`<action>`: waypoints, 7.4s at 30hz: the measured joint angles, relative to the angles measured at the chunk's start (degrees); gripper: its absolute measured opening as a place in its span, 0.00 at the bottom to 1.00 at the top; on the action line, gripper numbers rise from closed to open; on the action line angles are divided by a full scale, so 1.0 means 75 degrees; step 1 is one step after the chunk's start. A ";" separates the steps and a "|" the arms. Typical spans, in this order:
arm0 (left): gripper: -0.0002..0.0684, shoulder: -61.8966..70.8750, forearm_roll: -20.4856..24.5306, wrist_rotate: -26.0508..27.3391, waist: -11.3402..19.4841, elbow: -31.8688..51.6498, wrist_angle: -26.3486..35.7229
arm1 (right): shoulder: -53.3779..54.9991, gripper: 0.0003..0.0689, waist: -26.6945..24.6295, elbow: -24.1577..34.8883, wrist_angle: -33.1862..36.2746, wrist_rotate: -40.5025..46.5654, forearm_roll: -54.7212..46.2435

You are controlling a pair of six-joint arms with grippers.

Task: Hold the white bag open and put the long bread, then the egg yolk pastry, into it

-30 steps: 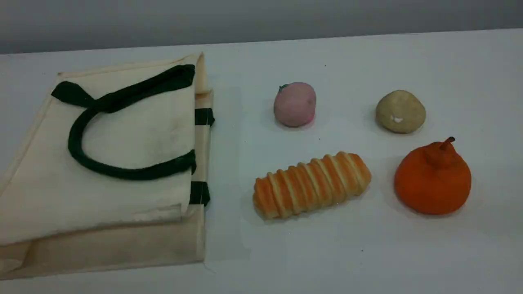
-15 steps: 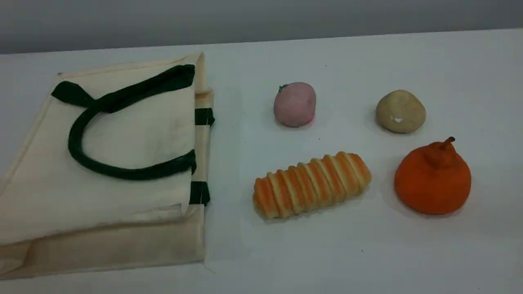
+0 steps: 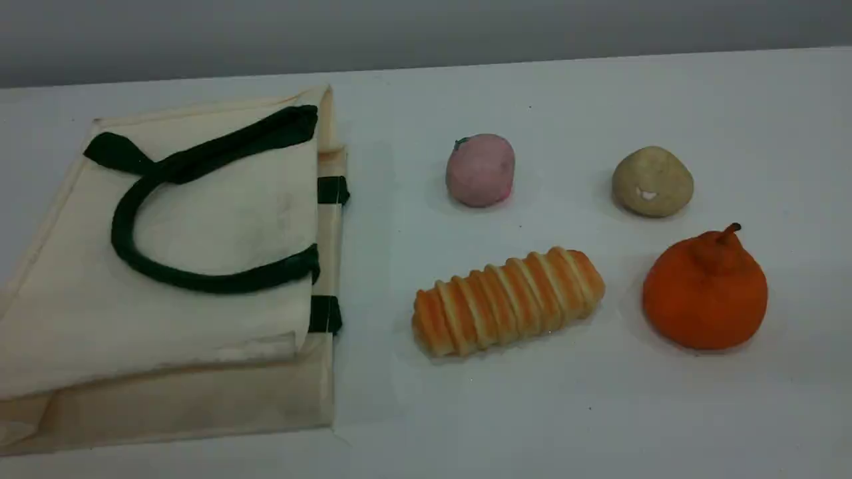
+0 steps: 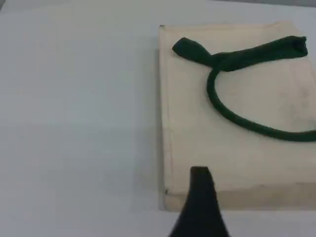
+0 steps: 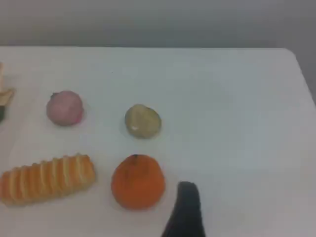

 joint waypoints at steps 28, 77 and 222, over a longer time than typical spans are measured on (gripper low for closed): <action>0.73 0.2538 0.0217 -0.0375 -0.0015 -0.0488 -0.0926 | 0.1121 0.81 0.0646 -0.0529 -0.0971 0.0775 -0.0160; 0.73 1.3232 -0.0665 0.0225 -0.0210 -0.2842 -0.4818 | 0.7403 0.81 0.0646 -0.2751 -0.1636 0.0504 0.0385; 0.11 1.3446 -0.2991 0.4033 -0.0936 -1.0666 0.1032 | 1.5864 0.77 0.5807 -0.2744 -0.8411 -0.3797 0.1808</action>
